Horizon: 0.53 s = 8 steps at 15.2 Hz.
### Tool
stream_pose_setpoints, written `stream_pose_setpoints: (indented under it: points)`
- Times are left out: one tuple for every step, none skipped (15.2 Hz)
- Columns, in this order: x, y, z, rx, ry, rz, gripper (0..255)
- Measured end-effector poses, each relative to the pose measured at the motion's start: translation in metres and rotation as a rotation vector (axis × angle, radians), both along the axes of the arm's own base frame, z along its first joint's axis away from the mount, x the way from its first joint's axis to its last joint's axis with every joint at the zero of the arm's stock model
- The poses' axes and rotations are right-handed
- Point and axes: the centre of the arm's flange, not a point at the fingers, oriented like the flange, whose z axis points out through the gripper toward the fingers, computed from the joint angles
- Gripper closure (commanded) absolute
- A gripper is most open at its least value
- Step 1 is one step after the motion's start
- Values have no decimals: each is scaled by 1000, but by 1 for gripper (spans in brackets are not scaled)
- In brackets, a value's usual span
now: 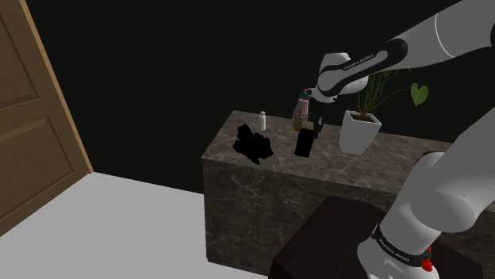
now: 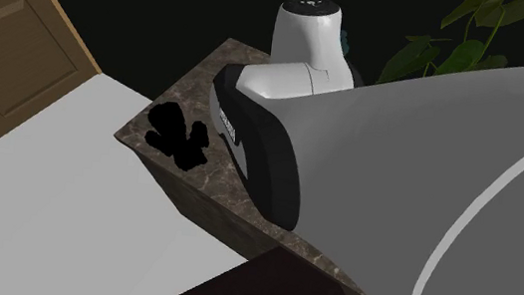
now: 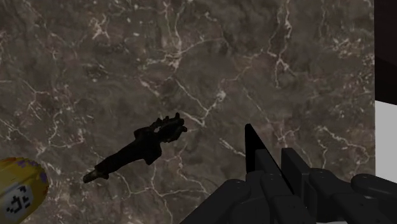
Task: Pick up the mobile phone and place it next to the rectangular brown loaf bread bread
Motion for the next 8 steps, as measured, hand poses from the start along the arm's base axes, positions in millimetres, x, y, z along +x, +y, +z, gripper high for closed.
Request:
stream_pose_setpoints:
  points:
    - [0,0,0,0,0,0,255]
    - [0,0,0,0,0,0,255]
    - [0,0,3,0,0,0,255]
    - [0,0,6,0,0,0,255]
    - [0,0,10,0,0,0,255]
    - [0,0,15,0,0,0,255]
    - [1,0,21,0,0,0,255]
    - [0,0,26,0,0,0,255]
